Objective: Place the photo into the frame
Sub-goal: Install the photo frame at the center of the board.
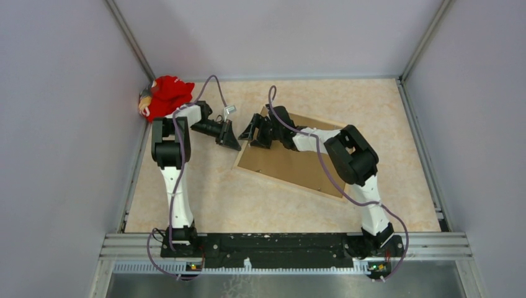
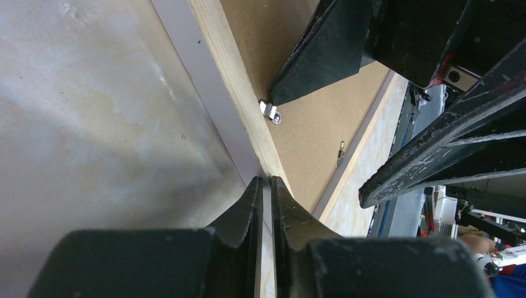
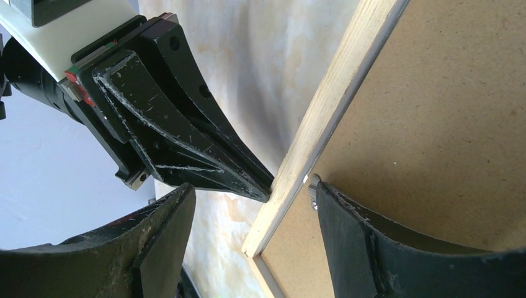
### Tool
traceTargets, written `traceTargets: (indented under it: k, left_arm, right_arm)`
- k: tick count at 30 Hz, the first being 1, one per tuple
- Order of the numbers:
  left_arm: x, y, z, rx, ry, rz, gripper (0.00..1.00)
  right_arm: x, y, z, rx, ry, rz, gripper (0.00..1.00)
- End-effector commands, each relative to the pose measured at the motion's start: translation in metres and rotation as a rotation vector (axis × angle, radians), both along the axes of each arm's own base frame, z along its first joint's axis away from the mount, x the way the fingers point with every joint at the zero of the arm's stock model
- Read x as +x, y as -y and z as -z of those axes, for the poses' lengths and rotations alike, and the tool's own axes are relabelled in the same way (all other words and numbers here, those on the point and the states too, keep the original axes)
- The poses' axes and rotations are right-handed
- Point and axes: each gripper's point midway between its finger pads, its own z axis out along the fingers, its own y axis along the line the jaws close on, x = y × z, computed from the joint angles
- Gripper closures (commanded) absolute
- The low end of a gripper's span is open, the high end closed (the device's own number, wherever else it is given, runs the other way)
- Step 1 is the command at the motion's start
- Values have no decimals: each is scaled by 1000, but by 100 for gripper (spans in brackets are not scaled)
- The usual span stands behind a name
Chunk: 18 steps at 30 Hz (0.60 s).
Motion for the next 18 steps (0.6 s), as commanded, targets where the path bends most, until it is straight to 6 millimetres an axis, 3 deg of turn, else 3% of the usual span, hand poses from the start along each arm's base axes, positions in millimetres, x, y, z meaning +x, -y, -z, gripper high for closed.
traceTargets:
  k: [1,18]
  left_arm:
    - [-1,8,-4,-48,21,16,88]
    - [-2,9,-1,-54,16,17,88]
  right_arm:
    - [-34,-7,38,-70,-89,-60,28]
    - [-31,-20,34,-56,-68,-133,28]
